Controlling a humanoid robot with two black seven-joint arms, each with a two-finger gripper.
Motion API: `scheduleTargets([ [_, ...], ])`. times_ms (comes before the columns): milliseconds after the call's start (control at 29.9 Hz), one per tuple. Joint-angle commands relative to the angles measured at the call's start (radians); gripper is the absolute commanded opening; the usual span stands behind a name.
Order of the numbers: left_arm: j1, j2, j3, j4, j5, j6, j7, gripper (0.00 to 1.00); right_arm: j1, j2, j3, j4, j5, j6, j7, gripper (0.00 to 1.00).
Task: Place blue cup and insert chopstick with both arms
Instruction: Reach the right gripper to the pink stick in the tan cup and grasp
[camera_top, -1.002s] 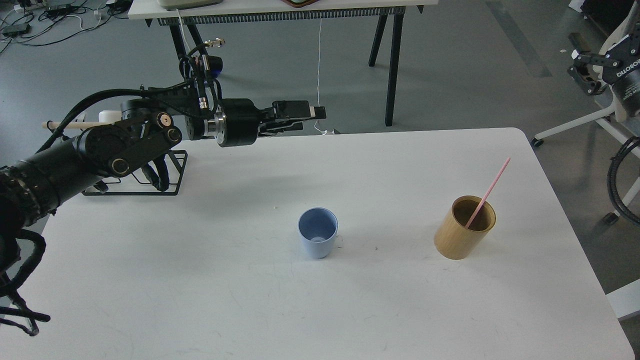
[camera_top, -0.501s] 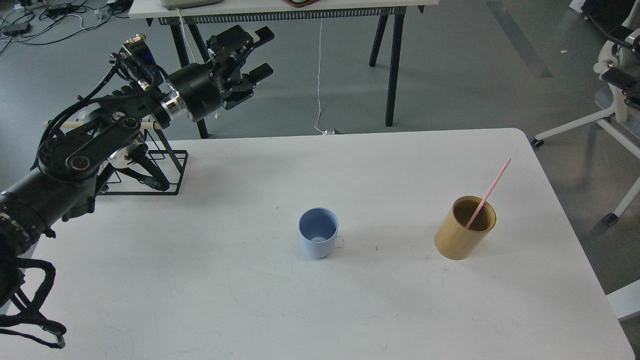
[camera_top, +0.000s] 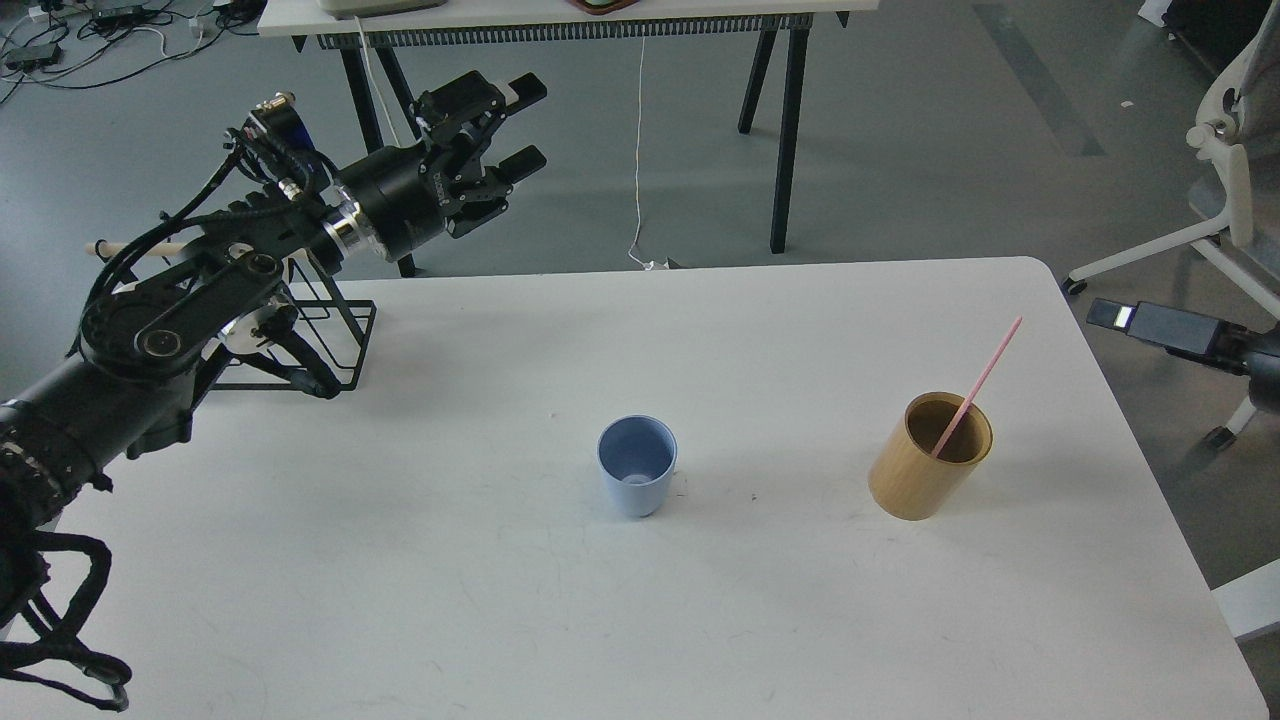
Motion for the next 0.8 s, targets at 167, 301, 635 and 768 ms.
scheduleTargets([
  [167,0.017,-0.015,0.002,0.0,0.0,0.0,0.0,0.89,0.001,0.056,-0.107,0.009,-0.045,-0.195,0.0,0.94],
  [301,0.03,-0.015,0.002,0.0,0.0,0.0,0.0,0.89,0.004,0.099,-0.11,0.006,-0.045,-0.201,0.0,0.85],
  [635,0.037,-0.014,0.0,0.0,-0.001,0.0,0.0,0.9,0.023,0.182,-0.113,-0.029,-0.046,-0.212,0.0,0.55],
  [768,0.04,-0.014,0.0,0.002,-0.001,0.0,0.0,0.9,0.029,0.196,-0.113,-0.038,-0.046,-0.212,0.0,0.45],
])
